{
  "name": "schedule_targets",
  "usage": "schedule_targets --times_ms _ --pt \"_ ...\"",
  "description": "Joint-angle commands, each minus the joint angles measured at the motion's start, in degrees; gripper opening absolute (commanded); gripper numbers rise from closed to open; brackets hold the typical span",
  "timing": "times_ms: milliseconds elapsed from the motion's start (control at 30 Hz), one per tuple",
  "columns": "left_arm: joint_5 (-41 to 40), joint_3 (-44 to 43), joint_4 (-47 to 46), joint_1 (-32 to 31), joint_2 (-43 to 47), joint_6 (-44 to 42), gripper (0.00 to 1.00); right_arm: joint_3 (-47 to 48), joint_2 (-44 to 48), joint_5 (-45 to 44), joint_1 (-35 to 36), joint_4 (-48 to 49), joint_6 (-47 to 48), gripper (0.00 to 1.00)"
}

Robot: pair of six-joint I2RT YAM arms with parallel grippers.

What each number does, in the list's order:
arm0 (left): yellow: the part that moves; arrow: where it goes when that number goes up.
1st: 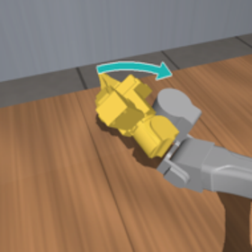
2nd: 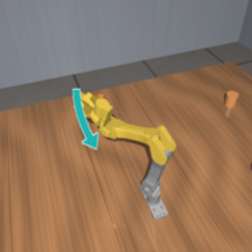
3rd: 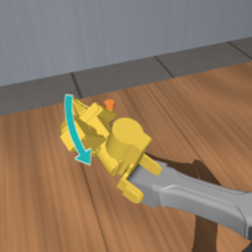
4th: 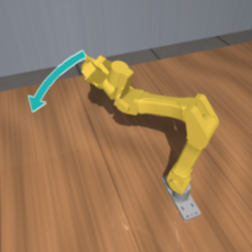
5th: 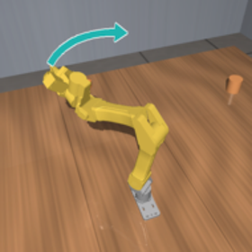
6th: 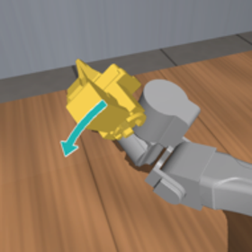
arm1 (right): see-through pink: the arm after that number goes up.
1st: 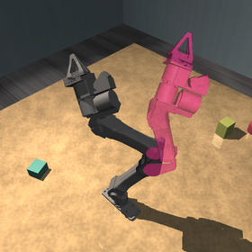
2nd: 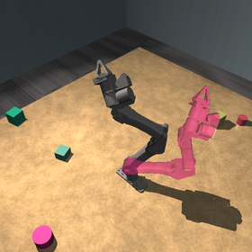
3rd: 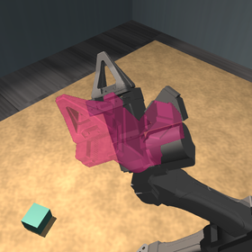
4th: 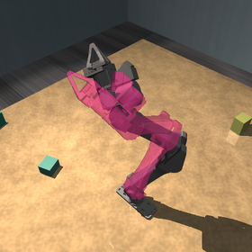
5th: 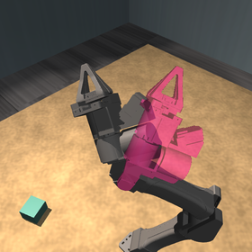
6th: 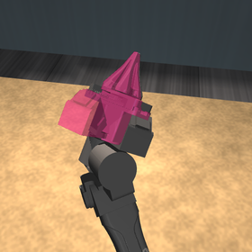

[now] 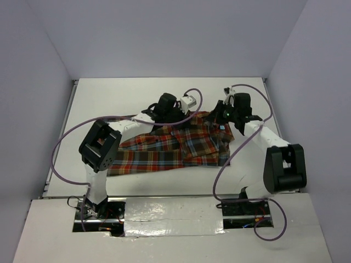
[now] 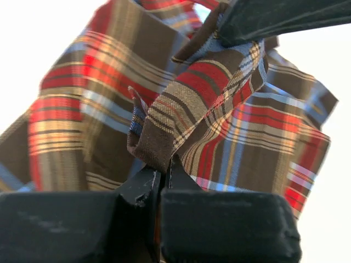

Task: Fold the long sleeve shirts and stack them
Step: Fold the shirt

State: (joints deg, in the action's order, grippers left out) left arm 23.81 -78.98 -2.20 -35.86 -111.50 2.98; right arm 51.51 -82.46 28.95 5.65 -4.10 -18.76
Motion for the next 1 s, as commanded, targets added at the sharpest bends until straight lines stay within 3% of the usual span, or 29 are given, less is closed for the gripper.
schedule_targets --times_ms 0,267,800,867,967 --pt "-6.85 -1.97 -0.87 2.1 -2.31 -1.75 0.0 5.09 -3.75 -1.88 -0.2 9.27 2.15 0.0" --pt "-7.64 -3.55 -2.63 3.69 -6.18 -2.37 0.0 12.39 -14.56 -0.31 -0.11 9.28 3.29 0.01" --pt "-8.61 -5.93 -9.05 5.09 -9.08 -9.13 0.0 15.91 -20.02 -1.18 -0.03 12.97 3.82 0.03" --pt "-7.65 -4.96 -9.67 5.09 -8.91 -10.36 0.0 14.86 -20.03 -0.91 -0.11 13.59 3.82 0.04" --pt "-6.42 -2.33 -12.56 5.09 -8.73 -13.6 0.0 12.4 -19.15 1.8 -0.03 17.97 3.82 0.14"
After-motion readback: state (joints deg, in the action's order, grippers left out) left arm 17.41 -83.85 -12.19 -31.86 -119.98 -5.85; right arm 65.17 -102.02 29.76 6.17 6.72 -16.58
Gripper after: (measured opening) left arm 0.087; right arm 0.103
